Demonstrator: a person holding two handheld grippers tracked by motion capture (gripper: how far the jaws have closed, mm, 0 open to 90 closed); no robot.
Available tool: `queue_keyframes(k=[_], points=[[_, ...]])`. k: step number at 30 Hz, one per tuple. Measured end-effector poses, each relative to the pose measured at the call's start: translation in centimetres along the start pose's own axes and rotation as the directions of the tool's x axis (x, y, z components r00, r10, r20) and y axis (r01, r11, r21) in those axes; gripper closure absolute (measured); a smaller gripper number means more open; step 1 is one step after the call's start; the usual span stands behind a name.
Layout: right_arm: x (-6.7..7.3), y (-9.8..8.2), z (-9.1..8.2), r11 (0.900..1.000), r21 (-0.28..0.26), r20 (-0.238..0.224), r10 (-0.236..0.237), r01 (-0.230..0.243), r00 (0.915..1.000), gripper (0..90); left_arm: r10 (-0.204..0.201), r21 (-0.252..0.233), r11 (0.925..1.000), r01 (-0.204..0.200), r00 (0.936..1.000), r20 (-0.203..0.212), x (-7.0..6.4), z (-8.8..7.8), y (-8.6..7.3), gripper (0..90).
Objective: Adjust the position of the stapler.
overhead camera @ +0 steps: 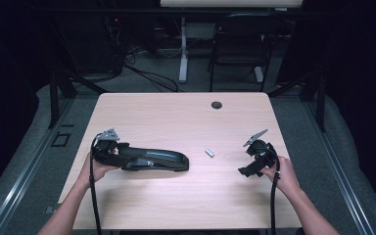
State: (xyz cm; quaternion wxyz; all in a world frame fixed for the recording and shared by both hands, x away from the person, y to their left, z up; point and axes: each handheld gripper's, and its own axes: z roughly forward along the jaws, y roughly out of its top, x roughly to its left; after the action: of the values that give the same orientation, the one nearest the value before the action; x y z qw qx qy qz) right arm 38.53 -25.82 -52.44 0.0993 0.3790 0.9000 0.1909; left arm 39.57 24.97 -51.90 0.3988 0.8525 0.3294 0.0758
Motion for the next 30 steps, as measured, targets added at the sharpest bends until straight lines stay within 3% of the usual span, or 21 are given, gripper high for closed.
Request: queue_keyframes(k=[14, 19, 30], points=[[0.0, 0.0, 0.0, 1.000, 0.008, -0.006, -0.001, 0.001, 1.0000, 1.2, 0.030, -0.006, 0.9995, -0.030, 0.9986, 0.044, 0.0, -0.7, -0.6, 35.5], [-0.1, 0.0, 0.1, 1.000, 0.013, -0.003, 0.001, -0.001, 1.0000, 2.5, 0.083, 0.023, 0.9962, -0.084, 0.9960, 0.034, -0.6, -0.9, -0.8, 39.0], [-0.1, 0.0, 0.2, 1.000, 0.019, -0.003, 0.002, -0.002, 1.0000, 2.5, 0.093, 0.053, 0.9940, -0.095, 0.9945, 0.050, -1.1, -1.2, -1.2, 44.0]])
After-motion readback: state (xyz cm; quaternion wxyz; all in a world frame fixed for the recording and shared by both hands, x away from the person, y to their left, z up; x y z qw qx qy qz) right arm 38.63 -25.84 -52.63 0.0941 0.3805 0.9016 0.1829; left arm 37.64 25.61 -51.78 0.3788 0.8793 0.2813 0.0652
